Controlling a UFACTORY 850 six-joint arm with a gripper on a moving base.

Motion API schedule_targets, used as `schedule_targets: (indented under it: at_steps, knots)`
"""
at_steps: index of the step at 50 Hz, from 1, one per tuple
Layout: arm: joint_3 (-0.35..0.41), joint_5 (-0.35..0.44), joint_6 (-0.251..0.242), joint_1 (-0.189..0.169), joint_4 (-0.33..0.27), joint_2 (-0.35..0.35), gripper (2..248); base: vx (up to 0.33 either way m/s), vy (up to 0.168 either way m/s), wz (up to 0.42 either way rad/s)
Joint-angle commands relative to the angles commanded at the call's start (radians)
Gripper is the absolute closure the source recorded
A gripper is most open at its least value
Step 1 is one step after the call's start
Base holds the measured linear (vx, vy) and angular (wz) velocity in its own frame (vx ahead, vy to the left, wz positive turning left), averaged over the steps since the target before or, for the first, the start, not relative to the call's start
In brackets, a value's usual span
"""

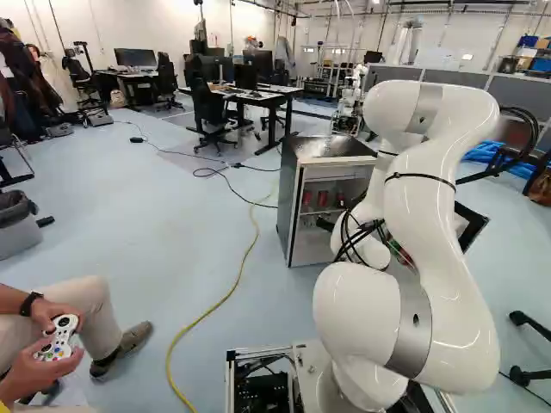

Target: Grab a drink from the fridge

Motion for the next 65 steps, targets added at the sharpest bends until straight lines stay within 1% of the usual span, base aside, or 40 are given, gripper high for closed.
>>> schedule_targets:
  at_steps: [16,23,38,53,65]
  knots:
    - [-0.075,-0.001,0.0,0.005,-0.005,-0.076,3,0.0,0.0,0.0]
    - [-0.103,-0.001,0.0,-0.001,-0.008,-0.106,3,0.0,0.0,0.0]
    - [-0.169,0.003,0.0,-0.012,-0.038,-0.174,3,0.0,0.0,0.0]
    - [-0.264,0.012,0.0,-0.01,-0.065,-0.252,3,0.0,0.0,0.0]
    - [-0.346,0.041,0.0,-0.006,-0.085,-0.317,3,0.0,0.0,0.0]
